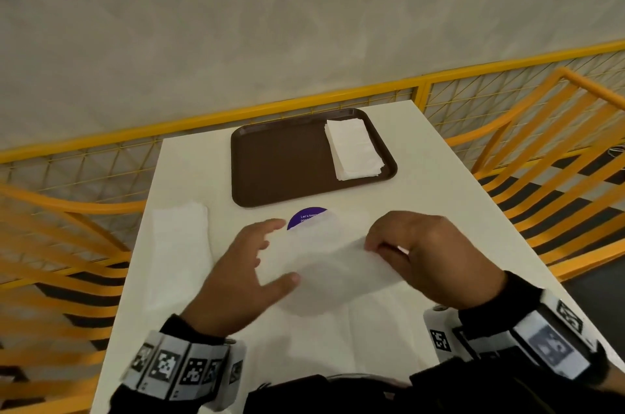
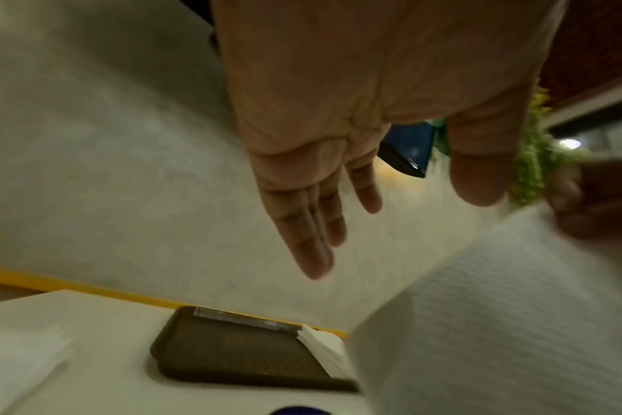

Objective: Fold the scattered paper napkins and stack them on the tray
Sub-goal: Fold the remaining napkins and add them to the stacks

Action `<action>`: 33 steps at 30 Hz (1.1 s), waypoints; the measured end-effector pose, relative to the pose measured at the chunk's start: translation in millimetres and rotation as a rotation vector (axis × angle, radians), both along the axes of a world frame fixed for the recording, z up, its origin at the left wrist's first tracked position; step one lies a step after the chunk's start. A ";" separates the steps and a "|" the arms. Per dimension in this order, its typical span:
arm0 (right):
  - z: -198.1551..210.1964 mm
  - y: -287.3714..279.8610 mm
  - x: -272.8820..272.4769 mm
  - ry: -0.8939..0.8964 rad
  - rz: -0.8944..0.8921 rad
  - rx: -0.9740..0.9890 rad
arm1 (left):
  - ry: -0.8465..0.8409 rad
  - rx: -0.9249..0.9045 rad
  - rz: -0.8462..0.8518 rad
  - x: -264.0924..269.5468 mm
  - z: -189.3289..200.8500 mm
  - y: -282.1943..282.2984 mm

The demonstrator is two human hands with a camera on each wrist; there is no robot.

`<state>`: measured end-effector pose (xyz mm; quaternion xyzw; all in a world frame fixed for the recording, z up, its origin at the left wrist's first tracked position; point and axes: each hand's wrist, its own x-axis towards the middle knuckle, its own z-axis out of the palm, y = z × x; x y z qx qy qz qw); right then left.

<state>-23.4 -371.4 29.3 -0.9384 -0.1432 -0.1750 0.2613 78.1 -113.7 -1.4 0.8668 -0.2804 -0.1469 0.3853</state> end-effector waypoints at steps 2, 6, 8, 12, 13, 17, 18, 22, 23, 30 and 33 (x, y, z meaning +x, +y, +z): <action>-2.4 12.1 3.2 -0.072 0.088 -0.170 | -0.113 0.065 -0.101 -5.9 -11.3 -6.5; -6.2 32.1 7.6 -0.199 0.157 -0.314 | -0.136 -0.005 -0.076 -10.3 -30.5 -10.6; -9.5 35.5 9.5 -0.193 0.148 -0.277 | -0.076 -0.036 0.004 -3.6 -35.5 -4.6; -21.4 26.8 8.6 -0.076 0.085 -0.271 | 0.017 -0.058 0.437 42.1 -52.1 27.8; -24.5 23.0 7.5 -0.043 0.070 -0.261 | 0.028 -0.004 0.574 56.0 -54.8 36.8; -35.4 12.2 2.6 0.051 0.021 -0.217 | 0.172 0.117 0.925 107.7 -63.5 73.1; -37.0 11.2 1.4 0.065 0.011 -0.210 | 0.197 0.205 0.924 118.2 -67.8 82.6; -42.8 9.3 -0.4 0.121 -0.028 -0.180 | 0.241 0.477 0.834 144.5 -88.5 106.8; -45.3 8.4 0.0 0.136 -0.034 -0.175 | 0.229 0.507 0.806 148.8 -92.5 108.3; -70.8 1.2 9.7 0.311 -0.136 -0.171 | 0.257 0.613 0.768 160.4 -102.4 104.2; -89.6 -6.4 18.3 0.493 -0.214 -0.160 | 0.254 0.548 0.938 158.3 -100.8 100.5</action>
